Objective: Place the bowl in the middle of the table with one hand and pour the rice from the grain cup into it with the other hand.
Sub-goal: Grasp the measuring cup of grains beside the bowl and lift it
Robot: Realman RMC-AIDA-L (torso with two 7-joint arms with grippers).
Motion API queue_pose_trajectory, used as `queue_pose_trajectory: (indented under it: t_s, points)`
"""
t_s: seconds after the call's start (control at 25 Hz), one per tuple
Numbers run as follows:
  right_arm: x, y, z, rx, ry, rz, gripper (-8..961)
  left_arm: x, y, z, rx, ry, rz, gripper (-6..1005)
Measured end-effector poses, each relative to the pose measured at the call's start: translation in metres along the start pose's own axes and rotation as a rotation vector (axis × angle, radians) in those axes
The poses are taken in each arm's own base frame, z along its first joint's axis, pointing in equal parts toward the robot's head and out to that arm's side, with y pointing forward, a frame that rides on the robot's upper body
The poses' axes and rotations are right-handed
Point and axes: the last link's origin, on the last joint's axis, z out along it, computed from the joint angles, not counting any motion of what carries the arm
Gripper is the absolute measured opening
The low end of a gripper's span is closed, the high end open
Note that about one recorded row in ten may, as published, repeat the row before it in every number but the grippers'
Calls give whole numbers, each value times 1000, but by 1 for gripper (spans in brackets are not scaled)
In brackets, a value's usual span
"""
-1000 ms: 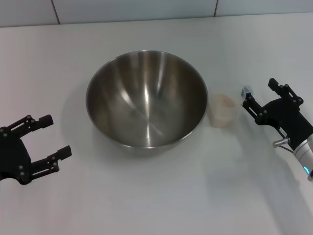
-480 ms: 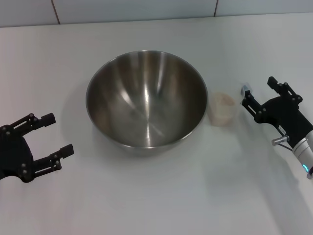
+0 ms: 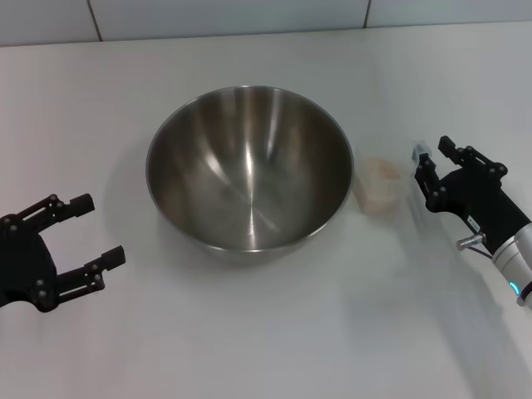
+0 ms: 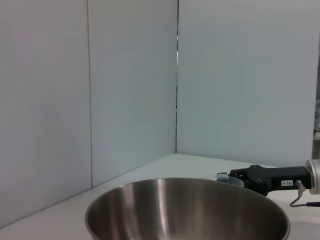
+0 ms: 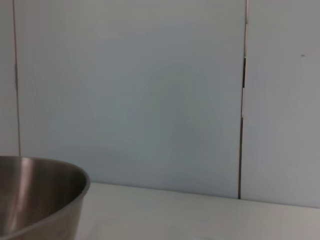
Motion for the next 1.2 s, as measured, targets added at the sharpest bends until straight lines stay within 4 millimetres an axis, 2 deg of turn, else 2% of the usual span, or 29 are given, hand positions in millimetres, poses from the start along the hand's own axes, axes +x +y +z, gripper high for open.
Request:
queue_pose_trajectory:
  t_s: [0.4, 0.6, 1.2]
  points:
    - [-3, 2, 2, -11, -17, 4, 168, 0, 1, 0, 3, 3, -1, 813]
    - [-3, 1, 1, -2, -21, 9, 18, 0, 1, 0, 4, 3, -1, 813]
    - [-7, 1, -2, 6, -55, 18, 18, 0, 0, 1, 4, 4, 0, 813]
